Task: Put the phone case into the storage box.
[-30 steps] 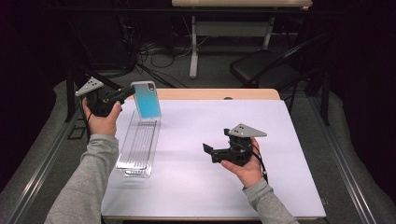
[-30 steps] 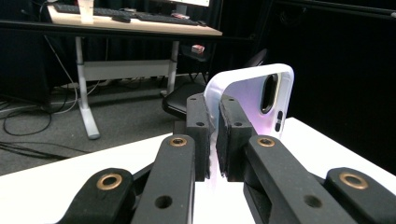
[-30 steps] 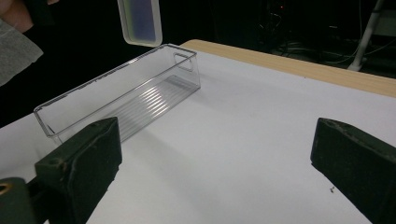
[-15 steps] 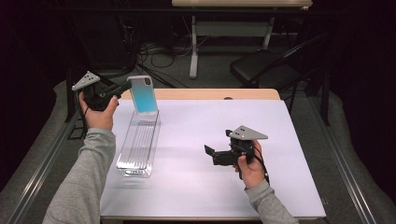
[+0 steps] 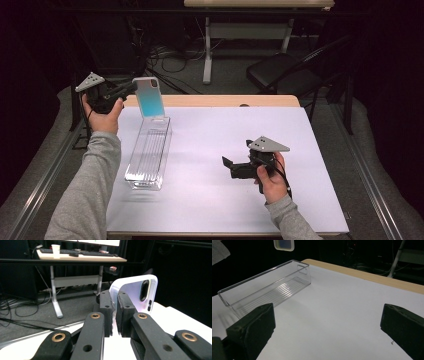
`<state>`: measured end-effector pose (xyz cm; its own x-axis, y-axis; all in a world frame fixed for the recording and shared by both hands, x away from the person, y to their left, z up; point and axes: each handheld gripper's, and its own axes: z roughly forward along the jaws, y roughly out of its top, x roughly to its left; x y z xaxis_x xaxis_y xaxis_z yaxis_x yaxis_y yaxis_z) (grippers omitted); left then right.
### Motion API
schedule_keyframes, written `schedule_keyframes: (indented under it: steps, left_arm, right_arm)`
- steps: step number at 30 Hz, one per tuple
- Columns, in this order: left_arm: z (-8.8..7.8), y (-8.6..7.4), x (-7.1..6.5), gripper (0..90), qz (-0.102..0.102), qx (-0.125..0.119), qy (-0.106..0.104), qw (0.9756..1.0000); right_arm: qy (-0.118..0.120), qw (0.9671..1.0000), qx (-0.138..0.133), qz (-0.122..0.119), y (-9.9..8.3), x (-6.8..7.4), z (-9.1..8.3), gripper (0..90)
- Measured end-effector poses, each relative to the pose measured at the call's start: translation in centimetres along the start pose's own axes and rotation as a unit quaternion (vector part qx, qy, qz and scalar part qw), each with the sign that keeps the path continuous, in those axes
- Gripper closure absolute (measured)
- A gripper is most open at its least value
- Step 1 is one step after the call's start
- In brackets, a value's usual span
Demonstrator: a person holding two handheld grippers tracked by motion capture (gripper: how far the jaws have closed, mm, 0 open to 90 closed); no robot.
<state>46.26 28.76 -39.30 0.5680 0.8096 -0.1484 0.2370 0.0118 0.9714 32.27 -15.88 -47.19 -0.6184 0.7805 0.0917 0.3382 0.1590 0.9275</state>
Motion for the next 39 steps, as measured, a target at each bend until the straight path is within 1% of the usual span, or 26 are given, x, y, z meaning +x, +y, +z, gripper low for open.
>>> schedule_keyframes:
  steps: [5, 6, 13, 19, 21, 24, 29, 32, 34, 37, 39]
  left_arm:
    - [0.1, -0.3, 0.9, 84.7, -0.008, 0.006, 0.013, 0.9999]
    - [0.2, -0.4, 1.2, 84.7, -0.006, 0.008, 0.015, 0.9998]
    - [0.5, -1.1, 2.3, 84.7, -0.016, 0.018, 0.024, 0.9994]
    - [1.2, -1.6, 2.5, 84.7, -0.013, 0.026, 0.026, 0.9992]
    - [1.5, -1.7, 2.4, 84.7, -0.006, 0.031, 0.027, 0.9991]
    - [2.0, -2.0, 2.3, 84.7, 0.000, 0.036, 0.025, 0.9990]
    - [2.5, -2.4, 2.6, 84.7, 0.001, 0.039, 0.023, 0.9990]
    - [2.9, -2.7, 2.6, 84.7, 0.004, 0.048, 0.019, 0.9987]
    - [3.1, -2.9, 2.7, 84.7, 0.009, 0.050, 0.017, 0.9986]
    - [3.3, -3.1, 2.8, 84.7, 0.007, 0.050, 0.015, 0.9986]
    - [3.5, -3.3, 2.8, 84.7, 0.009, 0.048, 0.014, 0.9987]
  right_arm:
    - [0.001, 1.0000, 0.002, 0.002, -0.1, 0.0, 0.0, 0.0]
    - [0.001, 1.0000, 0.004, 0.001, -0.1, 0.0, -0.1, 0.0]
    - [0.000, 1.0000, 0.005, -0.002, -0.2, -0.2, 0.0, 0.0]
    - [-0.001, 1.0000, 0.007, 0.000, -0.4, -0.2, 0.0, 0.0]
    - [-0.001, 1.0000, 0.009, 0.001, -0.4, -0.2, 0.0, 0.0]
    - [-0.003, 0.9999, 0.010, 0.001, -0.5, -0.2, 0.0, 0.1]
    - [-0.006, 0.9999, 0.007, 0.003, -0.5, -0.3, -0.3, 0.2]
    - [-0.012, 0.9999, 0.006, 0.005, -0.5, -0.3, -0.4, 0.5]
    - [-0.012, 0.9999, 0.008, 0.007, -0.5, -0.3, -0.5, 0.5]
    - [-0.015, 0.9998, 0.007, 0.004, -0.6, -0.2, -0.7, 0.5]
    - [-0.018, 0.9998, 0.008, 0.007, -0.7, -0.3, -0.8, 0.5]
